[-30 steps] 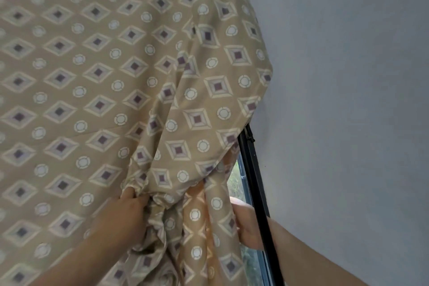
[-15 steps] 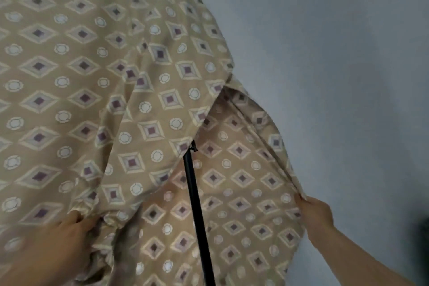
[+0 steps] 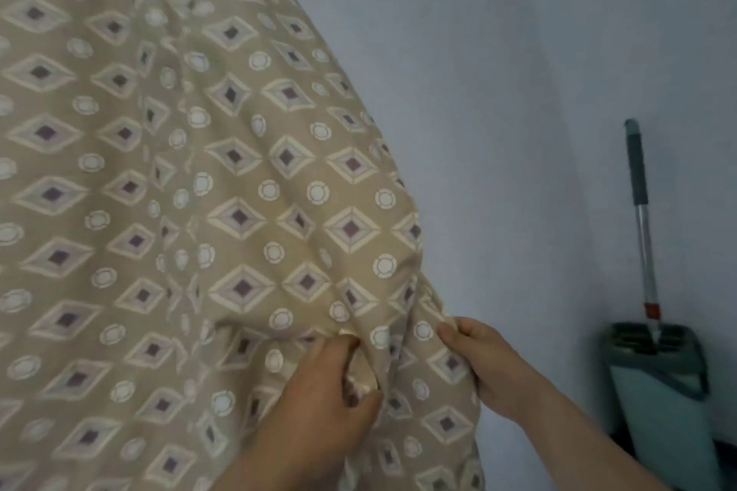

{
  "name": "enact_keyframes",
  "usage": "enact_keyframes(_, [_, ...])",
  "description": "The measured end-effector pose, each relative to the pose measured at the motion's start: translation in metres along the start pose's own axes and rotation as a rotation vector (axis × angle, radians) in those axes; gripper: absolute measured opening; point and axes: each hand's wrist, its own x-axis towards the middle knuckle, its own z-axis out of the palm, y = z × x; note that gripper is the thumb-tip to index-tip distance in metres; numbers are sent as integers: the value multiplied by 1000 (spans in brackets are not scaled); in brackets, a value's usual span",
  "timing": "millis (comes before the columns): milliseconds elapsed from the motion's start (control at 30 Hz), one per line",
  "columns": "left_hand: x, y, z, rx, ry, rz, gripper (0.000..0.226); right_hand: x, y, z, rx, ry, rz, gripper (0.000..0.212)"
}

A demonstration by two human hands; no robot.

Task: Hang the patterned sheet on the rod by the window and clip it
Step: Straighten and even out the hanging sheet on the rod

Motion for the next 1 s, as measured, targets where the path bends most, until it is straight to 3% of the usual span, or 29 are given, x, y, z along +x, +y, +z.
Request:
enact_keyframes(133, [23, -4, 34, -182, -34, -167, 60, -18, 1, -12, 85, -197, 124, 58])
enact_keyframes(200, [19, -8, 46, -315, 5, -191, 55, -25, 7, -19, 41, -275, 144, 53])
enact_keyframes(367, [-4, -9, 76, -370, 120, -300, 32, -36, 36, -28, 0, -191, 196, 75])
enact_keyframes(500, [-23, -18, 108, -319, 52, -222, 16, -44, 67, -26, 162, -216, 310, 57])
enact_keyframes(633, [-47, -30, 131, -298, -51, -64, 19, -46, 83, -22, 5, -247, 257, 38])
enact_keyframes(767, [-62, -50, 141, -132, -106, 59, 28, -47, 79, -21, -253, -114, 15, 28])
enact_keyframes(867, [-52, -43, 144, -144, -168, 161, 28, -36, 90, -23, -458, 103, -78, 26])
enact_keyframes(1000, [-43, -47, 168, -77, -175, 98, 20, -22, 125, -39, -589, 268, 76, 15])
